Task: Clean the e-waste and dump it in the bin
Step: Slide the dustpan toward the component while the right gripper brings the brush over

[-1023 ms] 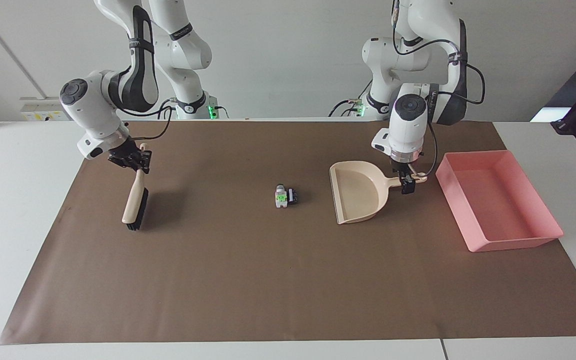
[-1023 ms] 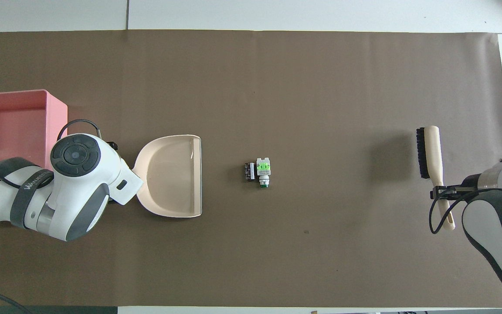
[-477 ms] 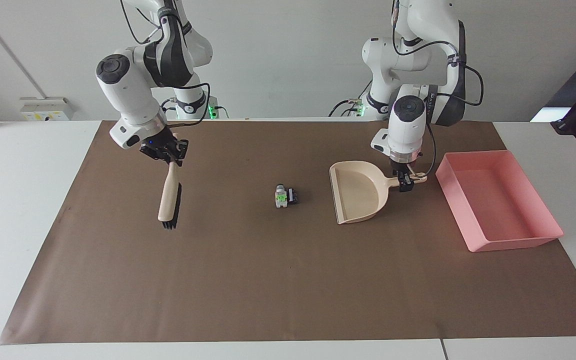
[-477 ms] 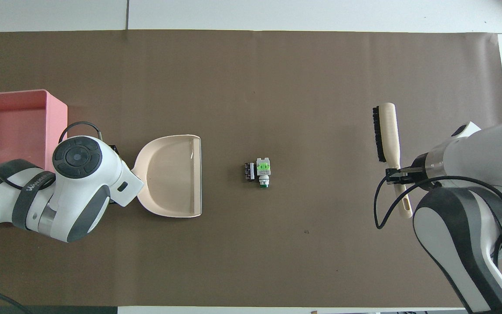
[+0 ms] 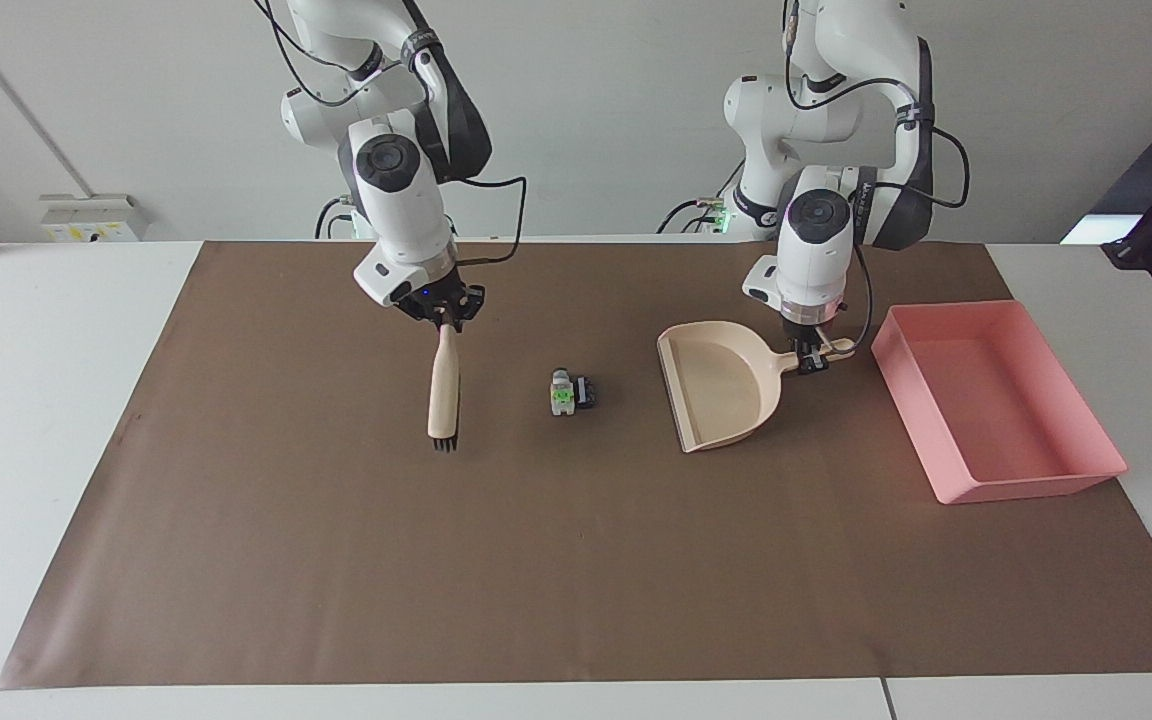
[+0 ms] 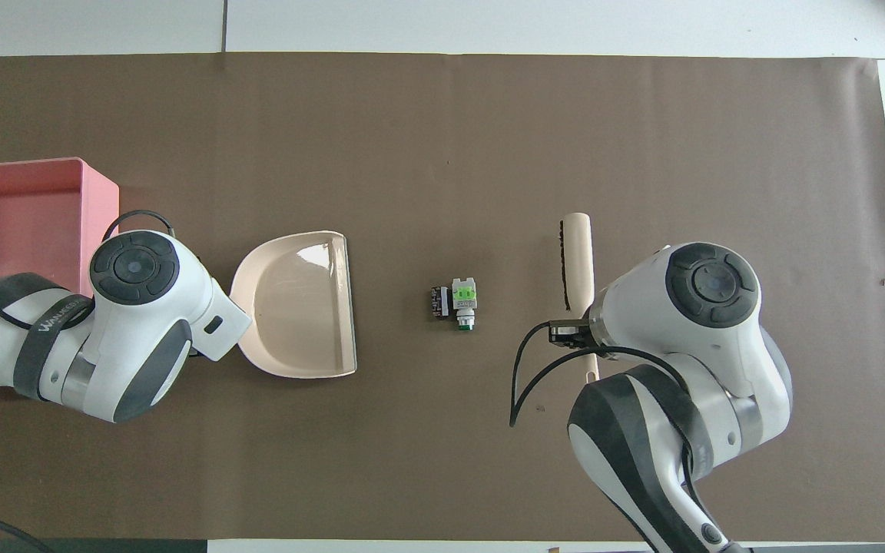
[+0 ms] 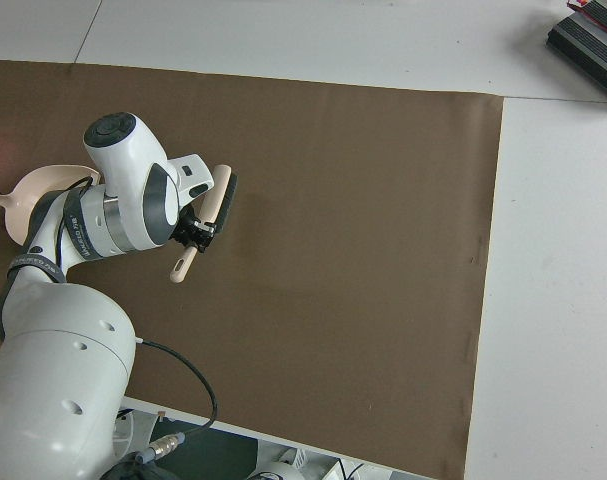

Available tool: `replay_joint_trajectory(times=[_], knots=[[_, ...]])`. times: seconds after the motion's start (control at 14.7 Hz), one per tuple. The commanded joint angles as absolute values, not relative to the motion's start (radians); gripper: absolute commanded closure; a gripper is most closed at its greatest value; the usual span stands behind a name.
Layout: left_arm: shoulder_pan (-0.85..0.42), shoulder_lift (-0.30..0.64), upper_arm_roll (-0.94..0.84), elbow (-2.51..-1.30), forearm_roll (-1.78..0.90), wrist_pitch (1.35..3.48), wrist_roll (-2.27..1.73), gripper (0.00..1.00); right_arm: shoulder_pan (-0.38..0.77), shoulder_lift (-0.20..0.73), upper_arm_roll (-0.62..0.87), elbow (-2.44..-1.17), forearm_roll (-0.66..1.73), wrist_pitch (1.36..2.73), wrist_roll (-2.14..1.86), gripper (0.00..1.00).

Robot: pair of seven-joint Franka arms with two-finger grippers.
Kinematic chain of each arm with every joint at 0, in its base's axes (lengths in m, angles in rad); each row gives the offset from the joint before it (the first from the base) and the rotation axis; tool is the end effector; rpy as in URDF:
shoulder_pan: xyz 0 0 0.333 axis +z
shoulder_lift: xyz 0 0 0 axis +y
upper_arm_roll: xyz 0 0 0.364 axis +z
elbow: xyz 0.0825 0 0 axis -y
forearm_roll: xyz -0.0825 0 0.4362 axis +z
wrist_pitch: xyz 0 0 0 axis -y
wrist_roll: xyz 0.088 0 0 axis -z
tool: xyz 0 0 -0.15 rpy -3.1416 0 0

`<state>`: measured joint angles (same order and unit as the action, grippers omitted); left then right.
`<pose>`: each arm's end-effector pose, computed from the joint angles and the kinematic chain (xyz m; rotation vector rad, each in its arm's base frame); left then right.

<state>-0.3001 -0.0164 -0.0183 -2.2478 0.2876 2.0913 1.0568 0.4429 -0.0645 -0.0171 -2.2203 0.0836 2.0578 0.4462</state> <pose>0.5205 -0.1458 0.3378 -2.1227 2.0511 0.3207 0.4897 0.2305 0.3718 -3.1097 0.0981 0.1863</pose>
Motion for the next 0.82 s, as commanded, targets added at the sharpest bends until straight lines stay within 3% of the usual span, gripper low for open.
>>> replay_joint_trajectory(times=[0.0,0.34,0.61,0.75], knots=[[-0.344,0.004,-0.011,-2.139,0.31,1.99,1.04,1.0,0.504,-0.034,-0.021,-2.206,0.078,2.089,0.534,1.0],[-0.463,0.061,-0.011,-2.112,0.413,1.977,1.043,1.0,0.618,0.011,-0.023,-2.214,0.078,2.114,0.609,1.0],[-0.535,0.214,-0.011,-1.927,0.407,1.843,1.023,1.0,0.691,0.092,-0.021,-2.198,0.08,2.149,0.614,1.0],[-0.549,0.229,-0.011,-1.902,0.407,1.818,0.994,1.0,0.709,0.145,-0.021,-2.184,0.08,2.216,0.629,1.0]])
